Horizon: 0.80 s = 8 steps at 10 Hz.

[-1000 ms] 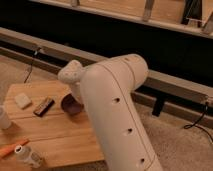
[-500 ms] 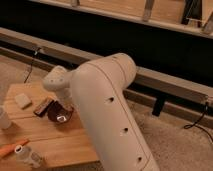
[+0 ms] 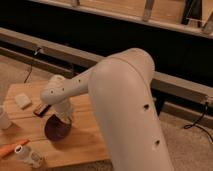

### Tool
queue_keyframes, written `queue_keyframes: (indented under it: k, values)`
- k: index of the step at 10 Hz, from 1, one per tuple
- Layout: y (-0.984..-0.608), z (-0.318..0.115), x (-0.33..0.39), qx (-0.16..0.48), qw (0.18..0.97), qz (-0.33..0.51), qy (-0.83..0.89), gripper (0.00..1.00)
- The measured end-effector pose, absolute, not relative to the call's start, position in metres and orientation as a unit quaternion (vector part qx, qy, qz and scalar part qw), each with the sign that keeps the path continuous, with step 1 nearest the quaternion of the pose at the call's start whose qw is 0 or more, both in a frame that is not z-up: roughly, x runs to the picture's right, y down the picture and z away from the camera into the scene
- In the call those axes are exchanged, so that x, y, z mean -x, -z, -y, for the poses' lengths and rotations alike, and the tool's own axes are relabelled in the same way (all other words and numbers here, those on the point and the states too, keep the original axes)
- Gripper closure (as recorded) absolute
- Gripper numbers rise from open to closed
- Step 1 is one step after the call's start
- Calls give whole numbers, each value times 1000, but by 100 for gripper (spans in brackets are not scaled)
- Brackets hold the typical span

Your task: Drag the ceramic bowl in a circle

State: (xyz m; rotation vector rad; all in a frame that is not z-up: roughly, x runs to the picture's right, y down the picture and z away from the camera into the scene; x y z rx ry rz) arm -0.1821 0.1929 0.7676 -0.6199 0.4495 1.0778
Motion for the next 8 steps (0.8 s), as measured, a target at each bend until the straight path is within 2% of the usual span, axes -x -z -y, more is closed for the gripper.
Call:
queue_keyframes:
  k: [3,8]
  values:
    - [-731,-246,153,315,785,-228,-482,83]
    - [-698,-276,101,309,770,-255,-497,83]
